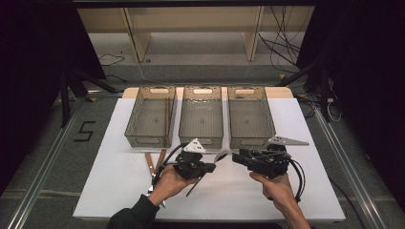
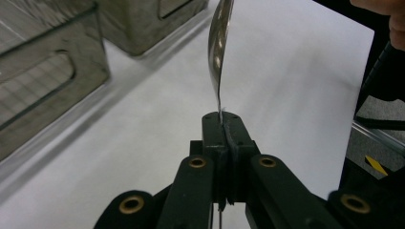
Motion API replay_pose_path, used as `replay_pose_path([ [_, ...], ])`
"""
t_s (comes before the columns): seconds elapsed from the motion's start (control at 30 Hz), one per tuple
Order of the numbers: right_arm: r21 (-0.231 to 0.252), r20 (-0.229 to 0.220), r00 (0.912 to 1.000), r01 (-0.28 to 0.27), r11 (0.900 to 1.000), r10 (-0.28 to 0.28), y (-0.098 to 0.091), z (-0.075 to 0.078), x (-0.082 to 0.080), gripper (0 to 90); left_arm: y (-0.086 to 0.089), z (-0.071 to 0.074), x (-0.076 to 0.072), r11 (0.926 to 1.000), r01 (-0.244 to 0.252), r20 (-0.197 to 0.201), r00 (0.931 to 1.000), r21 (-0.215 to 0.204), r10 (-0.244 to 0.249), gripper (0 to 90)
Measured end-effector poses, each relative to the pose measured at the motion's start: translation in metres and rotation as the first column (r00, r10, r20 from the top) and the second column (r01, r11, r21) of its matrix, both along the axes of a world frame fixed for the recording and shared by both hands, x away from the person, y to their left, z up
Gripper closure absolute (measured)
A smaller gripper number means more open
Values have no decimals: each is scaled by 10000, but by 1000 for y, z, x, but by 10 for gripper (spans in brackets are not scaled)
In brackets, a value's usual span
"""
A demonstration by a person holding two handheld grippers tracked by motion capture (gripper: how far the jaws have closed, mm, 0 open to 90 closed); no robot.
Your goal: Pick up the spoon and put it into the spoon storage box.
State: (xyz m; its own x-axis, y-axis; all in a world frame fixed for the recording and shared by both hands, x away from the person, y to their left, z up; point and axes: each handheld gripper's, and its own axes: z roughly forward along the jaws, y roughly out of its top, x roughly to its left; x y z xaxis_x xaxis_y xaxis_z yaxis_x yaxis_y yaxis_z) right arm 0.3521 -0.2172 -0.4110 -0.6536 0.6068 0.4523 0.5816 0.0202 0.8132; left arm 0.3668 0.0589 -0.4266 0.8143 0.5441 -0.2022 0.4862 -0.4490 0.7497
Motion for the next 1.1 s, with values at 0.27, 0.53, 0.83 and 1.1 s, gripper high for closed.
replay_pose_path([
  [0.27,-597,312,9995,76,9982,-57,-3,-5,-9,377,30,10,14,9974,-711,95,9974,-109,712,893],
  [0.53,-1624,856,9963,212,9865,-73,-3,-13,-25,331,68,26,34,9864,-1604,217,9867,-354,1612,893],
  [0.83,-2090,1166,9927,-52,9779,302,3,-18,-37,299,104,57,59,9672,-2504,608,9656,-428,2527,892],
  [1.1,-2058,1413,9892,-96,9785,395,3,-21,-45,281,131,71,88,9401,-3395,713,9374,-313,3409,892],
])
